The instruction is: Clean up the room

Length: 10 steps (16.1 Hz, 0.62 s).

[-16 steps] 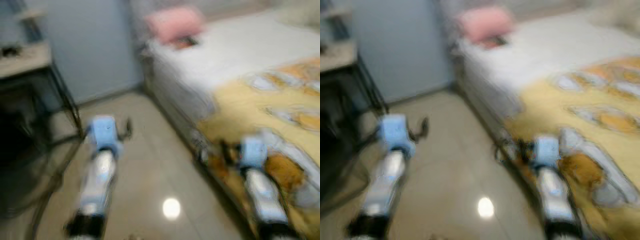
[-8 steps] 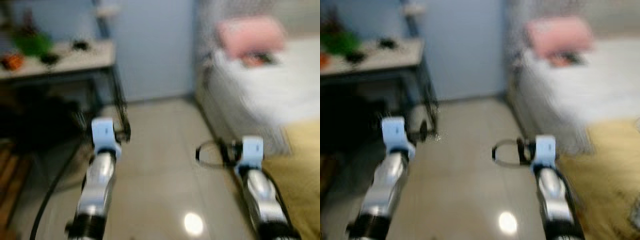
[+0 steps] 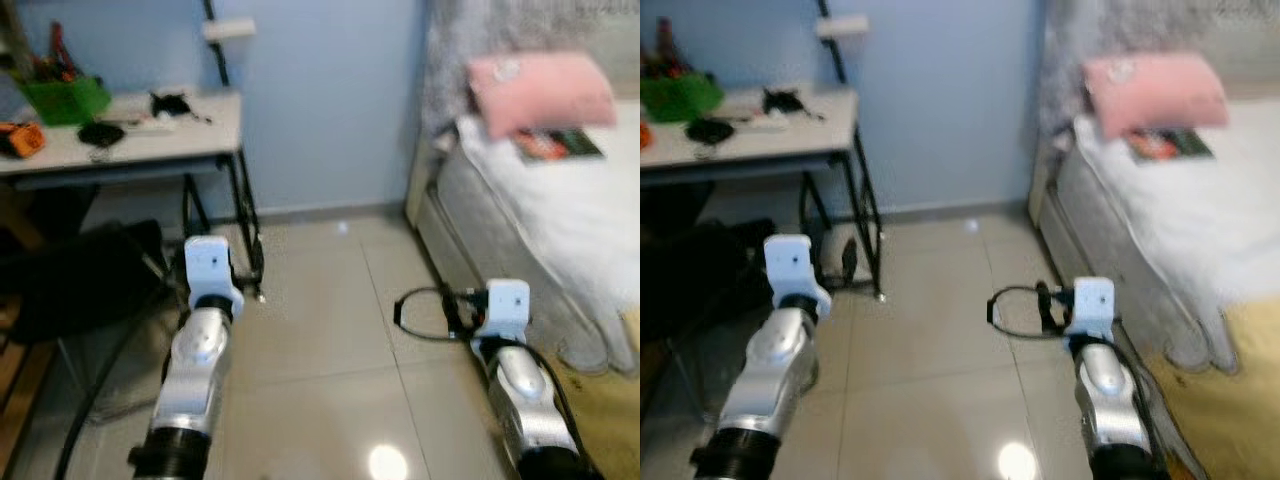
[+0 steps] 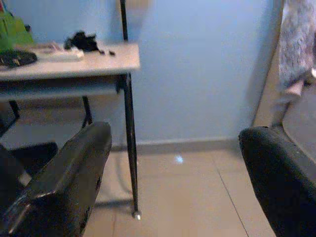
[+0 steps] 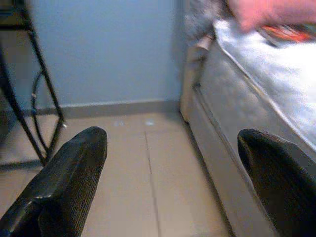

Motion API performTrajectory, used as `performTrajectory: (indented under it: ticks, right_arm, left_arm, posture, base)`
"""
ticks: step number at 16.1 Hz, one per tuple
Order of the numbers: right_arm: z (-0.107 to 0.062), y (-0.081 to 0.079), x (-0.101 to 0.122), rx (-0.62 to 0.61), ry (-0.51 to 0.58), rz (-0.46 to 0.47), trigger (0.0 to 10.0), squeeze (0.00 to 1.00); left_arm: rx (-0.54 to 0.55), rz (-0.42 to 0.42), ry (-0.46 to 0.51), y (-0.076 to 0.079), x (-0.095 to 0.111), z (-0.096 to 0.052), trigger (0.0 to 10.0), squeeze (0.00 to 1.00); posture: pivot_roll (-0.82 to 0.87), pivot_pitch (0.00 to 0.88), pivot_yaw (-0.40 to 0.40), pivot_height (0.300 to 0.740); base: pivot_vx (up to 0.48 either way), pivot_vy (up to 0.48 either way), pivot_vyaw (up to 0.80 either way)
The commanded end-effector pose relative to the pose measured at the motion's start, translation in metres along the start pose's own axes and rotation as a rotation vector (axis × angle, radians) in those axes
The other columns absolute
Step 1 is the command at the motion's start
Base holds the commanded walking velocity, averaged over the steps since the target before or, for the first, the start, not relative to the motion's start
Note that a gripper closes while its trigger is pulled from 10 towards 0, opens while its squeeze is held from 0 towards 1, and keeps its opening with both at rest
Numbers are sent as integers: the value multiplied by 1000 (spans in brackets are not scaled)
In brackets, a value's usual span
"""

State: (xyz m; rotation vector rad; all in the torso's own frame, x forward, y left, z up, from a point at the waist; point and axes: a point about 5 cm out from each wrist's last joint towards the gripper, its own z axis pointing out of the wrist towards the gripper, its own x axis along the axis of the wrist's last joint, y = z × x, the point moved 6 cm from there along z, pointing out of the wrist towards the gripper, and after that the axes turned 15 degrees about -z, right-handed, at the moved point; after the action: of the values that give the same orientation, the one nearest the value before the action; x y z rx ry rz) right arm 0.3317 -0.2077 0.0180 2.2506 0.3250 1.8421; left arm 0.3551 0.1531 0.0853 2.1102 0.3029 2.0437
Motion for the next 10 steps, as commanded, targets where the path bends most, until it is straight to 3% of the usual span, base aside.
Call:
performTrajectory:
  ticks: [1, 8, 10]
  right_arm:
    - [2, -9, 5, 22, 15, 4, 10000, 0]
    - [13, -1, 15, 11, 22, 31, 10000, 0]
    - [13, -6, 18, 32, 35, 9, 10000, 0]
  left_arm:
    - [-25, 7, 11, 5, 4, 1, 10000, 0]
    - [-28, 5, 6, 11, 0, 4, 10000, 0]
    - [-26, 7, 20, 11, 3, 5, 10000, 0]
  posture:
    - [-106, 0, 68, 740]
    - [-110, 0, 58, 740]
    - [-105, 0, 57, 740]
  base:
    - [480, 0, 0]
    - [480, 0, 0]
    - [480, 0, 716]
